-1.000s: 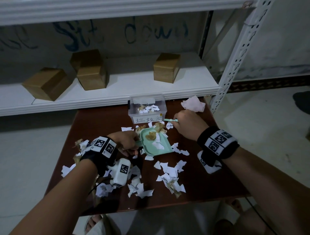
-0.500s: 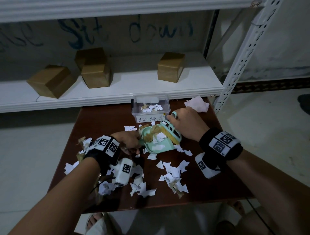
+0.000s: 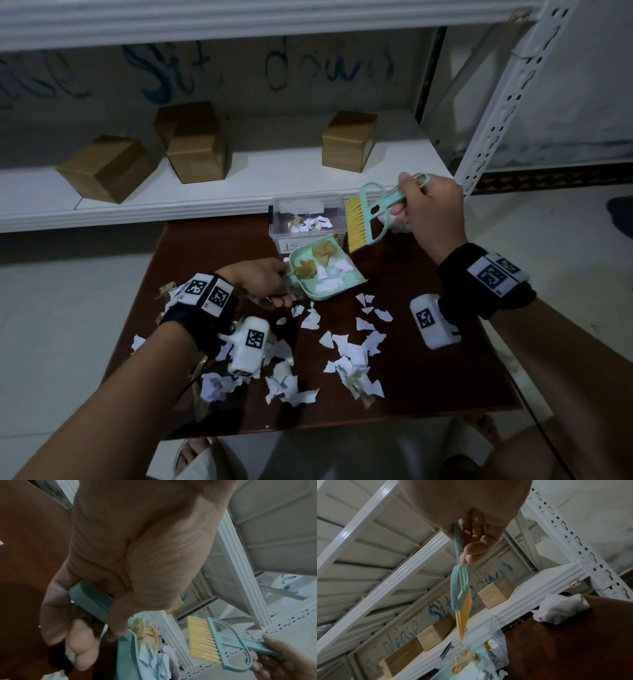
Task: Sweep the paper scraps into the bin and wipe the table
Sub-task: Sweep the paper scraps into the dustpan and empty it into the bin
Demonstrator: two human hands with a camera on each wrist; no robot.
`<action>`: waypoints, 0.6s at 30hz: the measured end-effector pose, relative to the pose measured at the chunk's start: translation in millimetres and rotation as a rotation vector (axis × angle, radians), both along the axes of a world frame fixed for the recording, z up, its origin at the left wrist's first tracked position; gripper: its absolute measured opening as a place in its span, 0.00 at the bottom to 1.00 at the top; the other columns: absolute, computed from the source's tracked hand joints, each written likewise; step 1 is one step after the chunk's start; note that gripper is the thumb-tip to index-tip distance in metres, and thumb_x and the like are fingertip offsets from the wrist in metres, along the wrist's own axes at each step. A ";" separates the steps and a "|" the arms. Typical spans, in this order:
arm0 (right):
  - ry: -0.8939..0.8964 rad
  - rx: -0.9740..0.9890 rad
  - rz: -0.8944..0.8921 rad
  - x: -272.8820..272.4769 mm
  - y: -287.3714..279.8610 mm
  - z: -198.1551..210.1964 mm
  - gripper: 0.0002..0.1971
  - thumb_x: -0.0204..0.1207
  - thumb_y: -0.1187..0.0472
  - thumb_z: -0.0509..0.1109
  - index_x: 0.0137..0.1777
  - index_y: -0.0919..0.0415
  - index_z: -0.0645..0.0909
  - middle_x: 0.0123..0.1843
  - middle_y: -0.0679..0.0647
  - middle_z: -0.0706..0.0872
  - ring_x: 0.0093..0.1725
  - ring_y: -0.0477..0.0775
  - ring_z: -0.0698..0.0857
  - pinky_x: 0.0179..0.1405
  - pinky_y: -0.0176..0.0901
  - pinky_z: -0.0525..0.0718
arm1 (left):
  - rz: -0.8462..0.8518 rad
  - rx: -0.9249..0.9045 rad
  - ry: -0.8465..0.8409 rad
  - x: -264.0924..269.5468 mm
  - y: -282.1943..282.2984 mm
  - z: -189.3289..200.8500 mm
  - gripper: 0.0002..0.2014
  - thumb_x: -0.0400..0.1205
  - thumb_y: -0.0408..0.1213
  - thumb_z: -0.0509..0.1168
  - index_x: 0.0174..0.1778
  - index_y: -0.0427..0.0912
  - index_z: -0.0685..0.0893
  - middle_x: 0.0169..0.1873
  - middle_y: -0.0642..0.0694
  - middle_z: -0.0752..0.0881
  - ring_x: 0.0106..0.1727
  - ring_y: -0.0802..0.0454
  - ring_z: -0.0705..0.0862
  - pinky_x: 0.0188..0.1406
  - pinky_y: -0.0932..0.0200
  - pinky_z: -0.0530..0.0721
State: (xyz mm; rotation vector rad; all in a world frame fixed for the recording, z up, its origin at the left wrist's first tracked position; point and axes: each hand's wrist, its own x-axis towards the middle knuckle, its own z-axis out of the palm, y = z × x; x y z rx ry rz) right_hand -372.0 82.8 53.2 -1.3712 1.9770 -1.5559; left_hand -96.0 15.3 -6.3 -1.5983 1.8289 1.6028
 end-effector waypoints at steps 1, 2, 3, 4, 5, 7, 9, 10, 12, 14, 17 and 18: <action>-0.022 -0.031 -0.017 -0.7 0.2 2.4 0.24 0.88 0.52 0.66 0.31 0.62 0.84 0.26 0.56 0.88 0.27 0.57 0.89 0.37 0.60 0.92 | -0.005 -0.011 0.016 -0.4 0.9 5.8 0.08 0.92 0.31 0.57 0.56 0.44 0.81 0.38 0.48 0.91 0.34 0.56 0.84 0.37 0.60 0.86; -0.029 -0.057 -0.027 -1.9 0.4 4.0 0.24 0.89 0.52 0.65 0.30 0.61 0.83 0.26 0.57 0.88 0.26 0.57 0.89 0.36 0.59 0.92 | -0.016 -0.024 0.032 -0.8 2.8 11.8 0.09 0.93 0.31 0.56 0.56 0.43 0.82 0.42 0.46 0.91 0.35 0.55 0.83 0.39 0.60 0.86; -0.022 -0.078 -0.032 -3.1 0.2 4.6 0.24 0.88 0.52 0.65 0.30 0.60 0.83 0.25 0.56 0.87 0.25 0.56 0.88 0.37 0.59 0.92 | -0.028 -0.034 0.047 -0.8 4.3 18.0 0.09 0.93 0.31 0.56 0.56 0.42 0.82 0.44 0.44 0.90 0.35 0.55 0.83 0.40 0.60 0.86; -0.021 -0.087 -0.035 -4.4 0.1 4.8 0.24 0.88 0.52 0.65 0.30 0.60 0.83 0.25 0.56 0.87 0.25 0.56 0.88 0.37 0.59 0.92 | -0.035 -0.039 0.061 -0.9 6.2 22.7 0.09 0.93 0.31 0.56 0.56 0.41 0.82 0.46 0.42 0.89 0.35 0.54 0.82 0.40 0.61 0.86; -0.029 -0.090 -0.034 -5.2 0.1 5.3 0.24 0.88 0.52 0.65 0.30 0.59 0.83 0.25 0.55 0.87 0.25 0.55 0.88 0.37 0.59 0.92 | -0.037 -0.045 0.073 -0.6 8.2 27.2 0.09 0.93 0.29 0.55 0.56 0.40 0.81 0.47 0.41 0.88 0.36 0.54 0.81 0.39 0.61 0.85; -0.039 -0.083 -0.031 -5.3 0.7 5.8 0.24 0.88 0.52 0.65 0.31 0.60 0.83 0.25 0.56 0.87 0.25 0.56 0.88 0.36 0.59 0.92 | -0.034 -0.061 0.090 0.1 11.1 32.7 0.09 0.92 0.27 0.55 0.55 0.40 0.80 0.47 0.40 0.88 0.35 0.54 0.81 0.37 0.63 0.83; -0.047 -0.075 -0.020 -3.5 1.6 5.9 0.24 0.88 0.53 0.65 0.32 0.63 0.84 0.26 0.58 0.88 0.25 0.58 0.88 0.34 0.58 0.92 | -0.027 -0.077 0.105 0.6 12.6 35.2 0.09 0.92 0.27 0.55 0.53 0.40 0.79 0.46 0.40 0.88 0.34 0.55 0.82 0.36 0.64 0.83; -0.044 -0.072 -0.018 -2.2 2.2 6.0 0.24 0.89 0.53 0.65 0.33 0.64 0.84 0.26 0.58 0.88 0.26 0.59 0.88 0.33 0.57 0.91 | -0.019 -0.079 0.113 1.2 12.4 35.8 0.09 0.93 0.27 0.55 0.52 0.39 0.79 0.45 0.40 0.89 0.34 0.56 0.82 0.36 0.64 0.84; -0.033 -0.075 -0.017 -0.5 3.1 5.9 0.23 0.89 0.53 0.65 0.34 0.64 0.85 0.27 0.57 0.88 0.26 0.57 0.88 0.32 0.54 0.91 | 0.015 -0.074 0.146 2.4 10.7 36.5 0.09 0.92 0.27 0.55 0.51 0.37 0.79 0.41 0.41 0.89 0.34 0.55 0.83 0.35 0.63 0.85; -0.025 -0.088 -0.019 0.5 3.3 5.8 0.23 0.89 0.53 0.65 0.35 0.64 0.85 0.27 0.56 0.88 0.24 0.53 0.87 0.30 0.49 0.90 | 0.076 -0.089 0.195 3.9 8.8 38.1 0.08 0.92 0.25 0.55 0.52 0.32 0.79 0.39 0.40 0.88 0.33 0.53 0.81 0.32 0.63 0.84; -0.020 -0.099 -0.023 1.9 3.8 4.3 0.22 0.90 0.54 0.65 0.36 0.63 0.85 0.26 0.54 0.87 0.23 0.47 0.86 0.28 0.43 0.88 | 0.147 -0.122 0.243 5.7 6.2 40.0 0.08 0.92 0.26 0.56 0.53 0.30 0.80 0.38 0.39 0.87 0.30 0.53 0.81 0.30 0.62 0.83; -0.024 -0.103 -0.022 2.5 3.7 3.9 0.21 0.90 0.54 0.65 0.37 0.64 0.86 0.26 0.54 0.87 0.23 0.46 0.86 0.29 0.42 0.88 | 0.171 -0.129 0.257 6.6 5.1 40.0 0.09 0.92 0.26 0.56 0.51 0.31 0.81 0.38 0.40 0.88 0.29 0.55 0.81 0.29 0.64 0.85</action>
